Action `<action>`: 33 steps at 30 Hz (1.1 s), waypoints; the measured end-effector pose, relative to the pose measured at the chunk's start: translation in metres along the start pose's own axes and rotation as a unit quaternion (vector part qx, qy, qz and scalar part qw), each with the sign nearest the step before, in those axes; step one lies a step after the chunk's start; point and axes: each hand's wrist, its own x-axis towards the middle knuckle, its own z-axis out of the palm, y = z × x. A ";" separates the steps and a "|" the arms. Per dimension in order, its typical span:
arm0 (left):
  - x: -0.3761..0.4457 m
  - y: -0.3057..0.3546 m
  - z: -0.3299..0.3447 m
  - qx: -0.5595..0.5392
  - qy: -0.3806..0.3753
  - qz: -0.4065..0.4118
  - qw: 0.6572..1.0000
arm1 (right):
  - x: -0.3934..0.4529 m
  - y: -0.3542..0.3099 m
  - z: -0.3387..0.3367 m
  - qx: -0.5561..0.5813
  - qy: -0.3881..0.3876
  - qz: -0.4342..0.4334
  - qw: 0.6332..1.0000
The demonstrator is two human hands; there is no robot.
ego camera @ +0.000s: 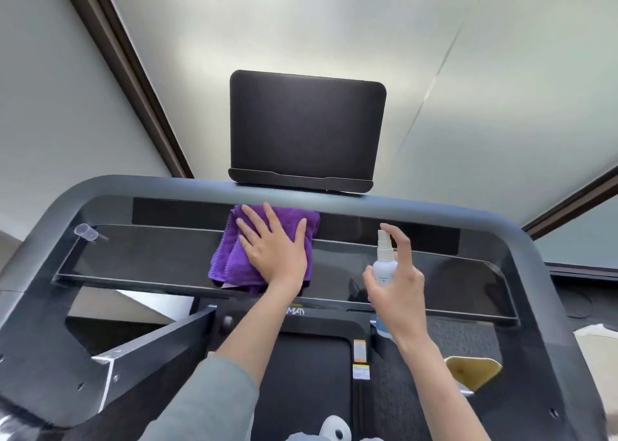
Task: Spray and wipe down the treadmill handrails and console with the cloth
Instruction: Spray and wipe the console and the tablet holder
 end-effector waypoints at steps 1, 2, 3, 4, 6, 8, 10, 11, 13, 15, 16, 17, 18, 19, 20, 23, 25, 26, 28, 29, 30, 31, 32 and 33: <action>0.000 0.011 0.005 -0.009 0.001 -0.007 1.000 | 0.002 0.001 -0.001 0.004 -0.003 -0.005 1.000; -0.003 0.015 0.010 -0.011 0.012 0.008 1.000 | 0.004 0.002 -0.003 0.008 -0.007 -0.011 1.000; -0.010 0.013 0.015 -0.004 0.027 0.036 0.999 | 0.006 0.004 -0.004 0.012 -0.012 -0.015 1.000; -0.019 0.007 0.018 0.009 0.047 0.068 0.997 | 0.008 0.006 -0.006 0.017 -0.015 -0.018 1.000; -0.039 -0.011 0.025 0.014 0.083 0.120 0.989 | 0.010 0.007 -0.008 0.024 -0.021 -0.023 0.999; -0.056 -0.023 0.029 -0.003 0.084 0.134 0.987 | 0.011 0.010 -0.010 0.027 -0.022 -0.021 0.999; -0.059 -0.026 0.030 -0.012 0.086 0.141 0.986 | 0.012 0.013 -0.012 0.031 -0.024 -0.014 0.999; -0.054 -0.025 0.030 -0.008 0.085 0.143 0.986 | 0.011 0.015 -0.014 0.032 -0.026 -0.009 0.999; -0.032 -0.015 0.029 0.003 0.087 0.130 0.988 | 0.010 0.018 -0.020 0.032 -0.029 -0.001 0.999; -0.009 0.004 0.026 -0.018 0.084 0.076 0.993 | 0.010 0.022 -0.029 0.029 -0.024 0.000 0.999; -0.003 0.015 0.025 -0.033 0.081 0.041 0.995 | 0.010 0.024 -0.035 0.026 -0.020 -0.001 0.999; -0.001 0.024 0.025 -0.044 0.083 0.011 0.995 | 0.011 0.027 -0.041 0.025 -0.014 -0.001 1.000; -0.003 0.031 0.026 -0.048 0.088 -0.006 0.995 | 0.011 0.030 -0.047 0.026 -0.008 0.001 1.000; -0.009 0.035 0.029 -0.048 0.092 -0.007 0.995 | 0.011 0.033 -0.052 0.028 -0.002 0.005 1.000; -0.018 0.037 0.033 -0.043 0.098 0.010 0.994 | 0.011 0.035 -0.057 0.031 0.003 0.010 0.999; -0.063 0.043 0.051 -0.017 0.105 0.107 0.989 | 0.011 0.043 -0.065 0.034 0.006 0.016 0.999; -0.089 0.051 0.061 -0.009 0.097 0.141 0.985 | 0.012 0.047 -0.066 0.030 0.006 0.020 0.999; -0.092 0.055 0.063 -0.007 0.096 0.145 0.985 | 0.013 0.048 -0.067 0.028 0.007 0.022 0.999; -0.081 0.064 0.062 -0.006 0.092 0.134 0.987 | 0.016 0.050 -0.069 0.023 0.007 0.025 0.999; -0.069 0.068 0.060 -0.005 0.089 0.127 0.988 | 0.017 0.051 -0.071 0.022 0.009 0.027 0.999; -0.058 0.072 0.058 -0.003 0.088 0.123 0.988 | 0.019 0.052 -0.074 0.023 0.012 0.029 0.999; -0.048 0.076 0.057 -0.001 0.090 0.124 0.988 | 0.020 0.053 -0.079 0.025 0.019 0.031 0.999; -0.041 0.079 0.057 0.002 0.097 0.129 0.987 | 0.021 0.054 -0.084 0.025 0.027 0.032 0.999; -0.038 0.080 0.057 0.004 0.104 0.135 0.985 | 0.022 0.056 -0.089 0.022 0.037 0.033 0.999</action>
